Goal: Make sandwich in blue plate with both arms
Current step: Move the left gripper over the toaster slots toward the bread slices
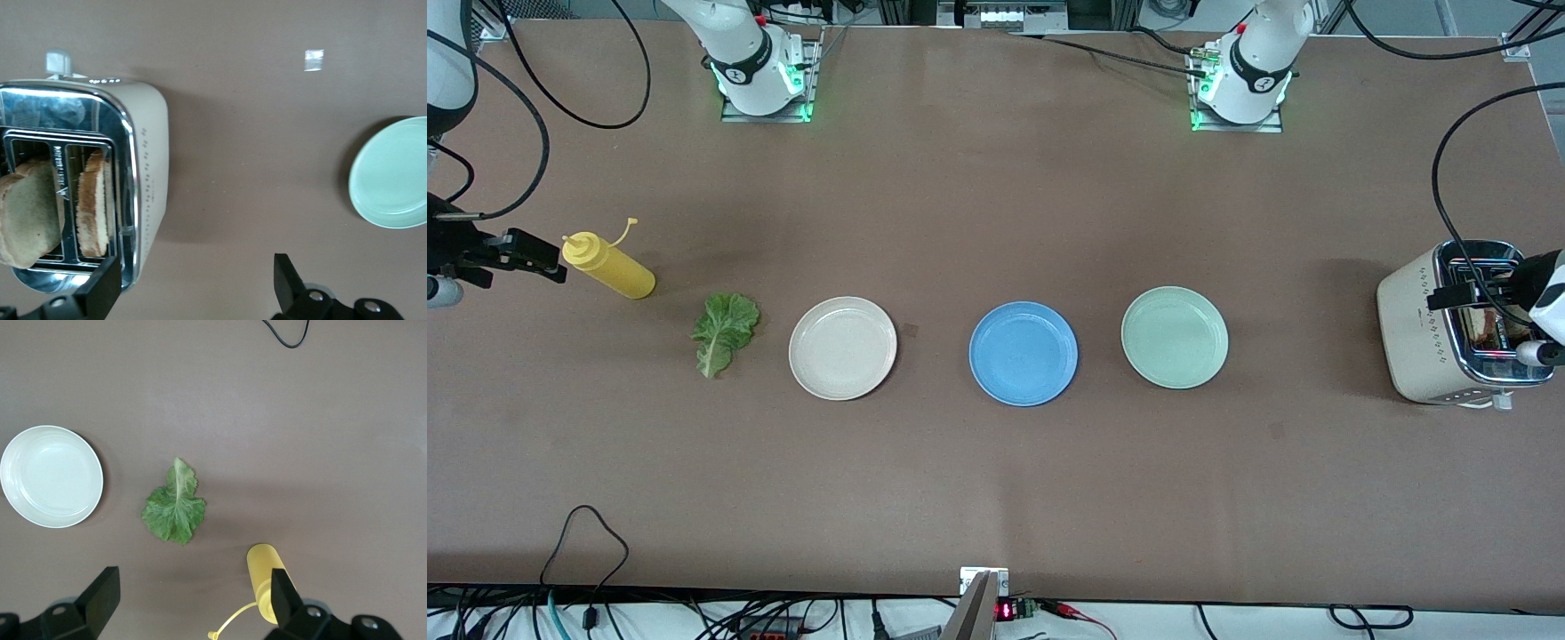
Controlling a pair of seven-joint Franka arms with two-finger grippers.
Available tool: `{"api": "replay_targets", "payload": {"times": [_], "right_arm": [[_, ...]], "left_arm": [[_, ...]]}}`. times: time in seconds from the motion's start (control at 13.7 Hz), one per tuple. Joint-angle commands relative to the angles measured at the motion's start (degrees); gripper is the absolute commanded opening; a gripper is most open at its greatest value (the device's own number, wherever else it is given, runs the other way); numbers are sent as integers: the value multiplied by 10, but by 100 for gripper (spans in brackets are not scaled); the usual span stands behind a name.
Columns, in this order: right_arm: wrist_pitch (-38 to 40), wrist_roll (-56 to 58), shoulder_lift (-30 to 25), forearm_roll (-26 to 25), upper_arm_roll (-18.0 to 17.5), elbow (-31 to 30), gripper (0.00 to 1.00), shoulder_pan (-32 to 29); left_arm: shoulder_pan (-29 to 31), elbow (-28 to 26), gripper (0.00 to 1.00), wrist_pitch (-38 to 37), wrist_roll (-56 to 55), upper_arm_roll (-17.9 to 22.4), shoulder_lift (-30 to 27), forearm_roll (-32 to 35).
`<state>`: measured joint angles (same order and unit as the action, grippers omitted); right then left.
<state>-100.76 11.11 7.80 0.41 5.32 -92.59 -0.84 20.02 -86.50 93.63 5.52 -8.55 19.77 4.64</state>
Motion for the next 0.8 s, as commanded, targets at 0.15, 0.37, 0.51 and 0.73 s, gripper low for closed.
{"api": "replay_targets", "payload": {"times": [0.15, 0.37, 0.51, 0.73], "right_arm": [[-39, -4, 1, 5, -4, -1, 100, -5], [-51, -4, 5, 7, -4, -1, 100, -5], [-47, -5, 5, 8, -4, -1, 100, -6], [-42, -1, 11, 9, -4, -1, 100, -6]], "left_arm": [[30, 20, 100, 21, 77, -3, 33, 38], [58, 19, 100, 56, 114, -3, 47, 45], [74, 18, 100, 58, 136, -3, 58, 44], [85, 10, 100, 56, 142, -4, 67, 39]]}}
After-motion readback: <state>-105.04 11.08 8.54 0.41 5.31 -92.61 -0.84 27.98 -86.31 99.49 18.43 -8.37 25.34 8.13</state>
